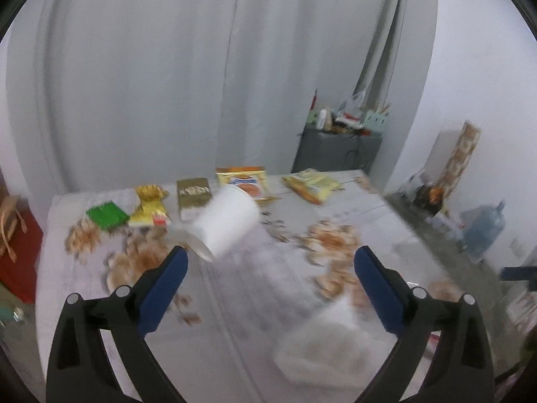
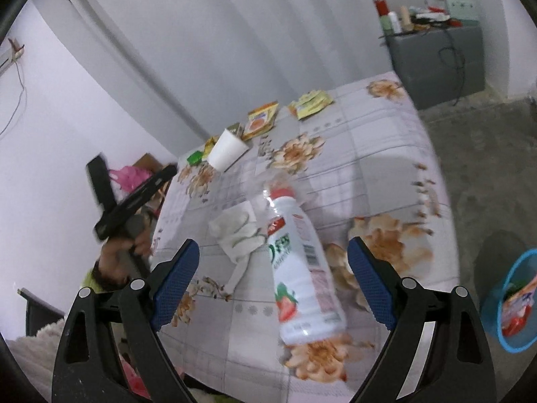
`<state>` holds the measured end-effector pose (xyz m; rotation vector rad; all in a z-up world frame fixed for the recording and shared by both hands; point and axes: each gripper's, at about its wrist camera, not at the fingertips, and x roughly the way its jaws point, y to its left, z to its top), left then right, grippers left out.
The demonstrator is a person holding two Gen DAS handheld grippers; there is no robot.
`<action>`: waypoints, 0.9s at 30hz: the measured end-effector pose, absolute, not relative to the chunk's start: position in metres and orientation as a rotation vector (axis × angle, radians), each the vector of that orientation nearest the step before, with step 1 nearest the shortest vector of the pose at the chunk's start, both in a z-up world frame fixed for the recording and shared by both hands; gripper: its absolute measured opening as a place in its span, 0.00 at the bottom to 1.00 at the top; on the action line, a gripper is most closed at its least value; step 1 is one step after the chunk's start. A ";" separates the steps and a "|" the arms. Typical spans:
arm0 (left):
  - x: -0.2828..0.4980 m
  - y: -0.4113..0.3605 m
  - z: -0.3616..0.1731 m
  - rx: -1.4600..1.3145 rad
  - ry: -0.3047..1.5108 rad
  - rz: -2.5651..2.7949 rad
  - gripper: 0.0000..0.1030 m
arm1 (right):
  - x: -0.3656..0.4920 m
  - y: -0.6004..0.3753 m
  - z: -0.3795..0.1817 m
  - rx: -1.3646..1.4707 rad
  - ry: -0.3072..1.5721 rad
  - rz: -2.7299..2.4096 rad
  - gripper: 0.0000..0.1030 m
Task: Collect trash
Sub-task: 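Grasp the white paper cup with the left tool while the right tool grasps the clear plastic lid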
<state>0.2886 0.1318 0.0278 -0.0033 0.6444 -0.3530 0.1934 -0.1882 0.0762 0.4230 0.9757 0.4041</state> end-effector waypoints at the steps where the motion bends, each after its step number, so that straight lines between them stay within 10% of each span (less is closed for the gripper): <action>1: 0.299 0.131 0.024 0.020 0.645 -0.342 0.94 | 0.201 -0.183 0.074 0.408 0.988 0.408 0.83; 27: 0.414 0.074 -0.055 0.530 0.819 -0.308 0.94 | 0.328 -0.095 0.003 0.037 1.259 0.577 0.87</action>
